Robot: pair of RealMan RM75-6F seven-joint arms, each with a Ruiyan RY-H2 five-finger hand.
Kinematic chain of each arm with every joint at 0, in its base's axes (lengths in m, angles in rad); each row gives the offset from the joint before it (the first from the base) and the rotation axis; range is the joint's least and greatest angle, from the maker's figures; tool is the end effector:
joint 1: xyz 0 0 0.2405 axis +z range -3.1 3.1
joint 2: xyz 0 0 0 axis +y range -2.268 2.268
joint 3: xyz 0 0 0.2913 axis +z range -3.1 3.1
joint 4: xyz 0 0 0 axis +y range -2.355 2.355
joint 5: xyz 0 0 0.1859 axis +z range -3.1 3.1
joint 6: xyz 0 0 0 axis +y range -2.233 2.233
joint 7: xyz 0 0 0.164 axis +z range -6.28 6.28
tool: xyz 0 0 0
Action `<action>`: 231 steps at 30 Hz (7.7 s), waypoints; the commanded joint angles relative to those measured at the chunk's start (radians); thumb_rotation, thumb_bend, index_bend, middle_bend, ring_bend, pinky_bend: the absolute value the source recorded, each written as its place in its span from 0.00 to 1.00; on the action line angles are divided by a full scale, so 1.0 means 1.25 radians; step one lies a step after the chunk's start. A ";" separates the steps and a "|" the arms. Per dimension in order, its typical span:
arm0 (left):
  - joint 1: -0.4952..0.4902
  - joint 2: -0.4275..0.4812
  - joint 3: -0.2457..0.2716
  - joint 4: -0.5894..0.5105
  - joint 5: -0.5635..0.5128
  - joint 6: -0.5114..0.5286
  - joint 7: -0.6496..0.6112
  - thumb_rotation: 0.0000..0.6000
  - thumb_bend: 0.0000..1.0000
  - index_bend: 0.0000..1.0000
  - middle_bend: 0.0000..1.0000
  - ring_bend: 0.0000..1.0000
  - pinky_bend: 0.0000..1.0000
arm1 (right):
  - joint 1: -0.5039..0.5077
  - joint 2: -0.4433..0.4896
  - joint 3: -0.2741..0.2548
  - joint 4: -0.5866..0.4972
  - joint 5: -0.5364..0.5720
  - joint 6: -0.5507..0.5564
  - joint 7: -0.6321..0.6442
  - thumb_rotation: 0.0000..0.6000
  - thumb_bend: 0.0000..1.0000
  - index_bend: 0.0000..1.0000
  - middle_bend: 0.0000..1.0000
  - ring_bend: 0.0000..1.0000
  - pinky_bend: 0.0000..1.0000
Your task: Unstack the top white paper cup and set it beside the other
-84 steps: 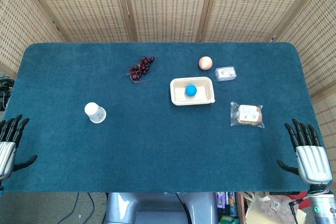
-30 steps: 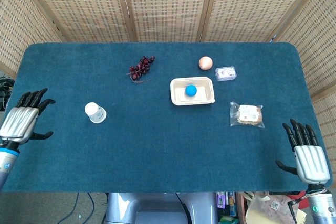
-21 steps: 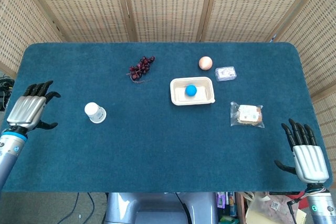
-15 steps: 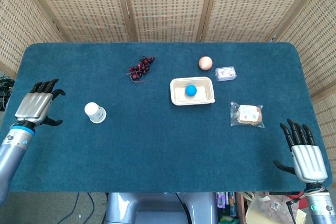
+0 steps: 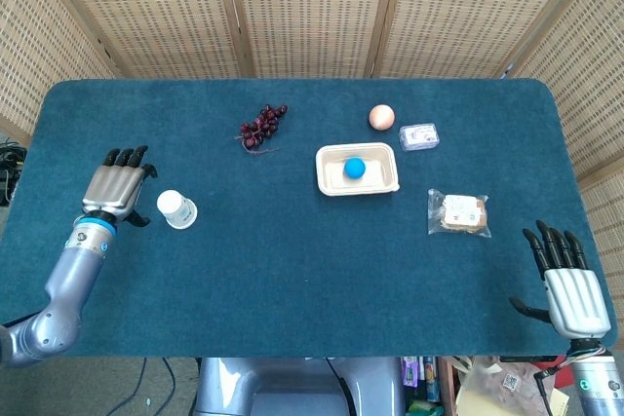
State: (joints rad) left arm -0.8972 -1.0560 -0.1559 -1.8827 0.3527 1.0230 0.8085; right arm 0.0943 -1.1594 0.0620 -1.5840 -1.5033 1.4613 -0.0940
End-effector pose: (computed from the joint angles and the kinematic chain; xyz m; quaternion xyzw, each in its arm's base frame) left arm -0.1956 0.3959 0.1543 -0.6970 -0.4058 -0.1713 0.5658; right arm -0.3339 -0.2073 0.1830 0.6140 -0.3635 0.3657 0.5976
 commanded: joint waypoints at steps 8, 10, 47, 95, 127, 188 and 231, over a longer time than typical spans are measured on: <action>-0.058 -0.054 0.013 0.062 -0.095 0.002 0.028 1.00 0.19 0.29 0.00 0.00 0.00 | 0.000 0.001 0.000 0.005 0.003 -0.002 0.009 1.00 0.03 0.00 0.00 0.00 0.00; -0.063 -0.060 0.016 0.071 -0.101 -0.001 0.028 1.00 0.19 0.29 0.00 0.00 0.00 | 0.001 0.001 0.000 0.005 0.003 -0.002 0.010 1.00 0.03 0.00 0.00 0.00 0.00; -0.092 -0.175 0.047 0.234 -0.123 -0.057 -0.016 1.00 0.19 0.31 0.00 0.00 0.00 | 0.004 -0.011 0.003 0.021 0.016 -0.010 0.006 1.00 0.03 0.00 0.00 0.00 0.00; -0.095 -0.205 0.059 0.277 -0.121 -0.074 -0.040 1.00 0.19 0.40 0.00 0.00 0.00 | 0.004 -0.019 0.004 0.031 0.008 0.001 0.016 1.00 0.03 0.00 0.00 0.00 0.00; -0.076 -0.123 0.033 0.182 -0.053 -0.038 -0.087 1.00 0.35 0.55 0.00 0.00 0.00 | 0.004 -0.020 0.001 0.026 0.004 0.000 0.004 1.00 0.04 0.00 0.00 0.00 0.00; 0.055 -0.090 0.093 0.315 0.157 -0.141 -0.244 1.00 0.35 0.56 0.00 0.00 0.00 | 0.004 -0.028 0.000 0.024 -0.002 0.008 -0.014 1.00 0.03 0.00 0.00 0.00 0.00; 0.200 0.010 0.055 0.100 0.426 0.082 -0.418 1.00 0.35 0.00 0.00 0.00 0.00 | 0.002 -0.035 0.006 0.034 -0.002 0.018 -0.001 1.00 0.04 0.00 0.00 0.00 0.00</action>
State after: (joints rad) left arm -0.7256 -1.0807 -0.0873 -1.6782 0.7596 1.0178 0.3659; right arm 0.0968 -1.2026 0.0691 -1.5421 -1.5059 1.4830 -0.0951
